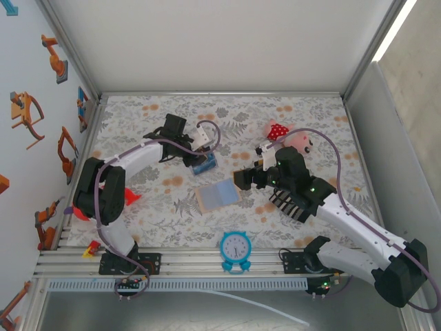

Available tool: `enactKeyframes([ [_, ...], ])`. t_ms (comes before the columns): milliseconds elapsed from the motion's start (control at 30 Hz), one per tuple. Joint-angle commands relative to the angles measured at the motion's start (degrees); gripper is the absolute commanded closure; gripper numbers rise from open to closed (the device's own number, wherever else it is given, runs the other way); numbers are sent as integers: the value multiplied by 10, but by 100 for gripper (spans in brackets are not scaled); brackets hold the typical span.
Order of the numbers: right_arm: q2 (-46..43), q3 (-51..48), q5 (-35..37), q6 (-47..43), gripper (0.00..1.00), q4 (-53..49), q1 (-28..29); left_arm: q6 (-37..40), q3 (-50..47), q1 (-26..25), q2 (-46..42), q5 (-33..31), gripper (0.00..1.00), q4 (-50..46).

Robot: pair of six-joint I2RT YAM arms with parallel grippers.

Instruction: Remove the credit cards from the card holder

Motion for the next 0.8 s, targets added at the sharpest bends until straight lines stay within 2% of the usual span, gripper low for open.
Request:
enactKeyframes([
  [0, -10, 11, 12, 6, 1, 5, 0, -14, -1, -6, -57, 1, 64, 12],
  [200, -16, 14, 35, -1, 1, -6, 0, -48, -31, -14, -134, -18, 62, 38],
  [333, -31, 16, 70, -6, 1, -21, 0, -77, -63, -15, -193, -36, 51, 56],
  [567, -70, 9, 129, -9, 1, -34, 0, -117, -124, -14, -287, -90, 40, 80],
  [767, -78, 13, 167, -15, 1, -57, 0, -154, -174, -15, -367, -149, 21, 96],
])
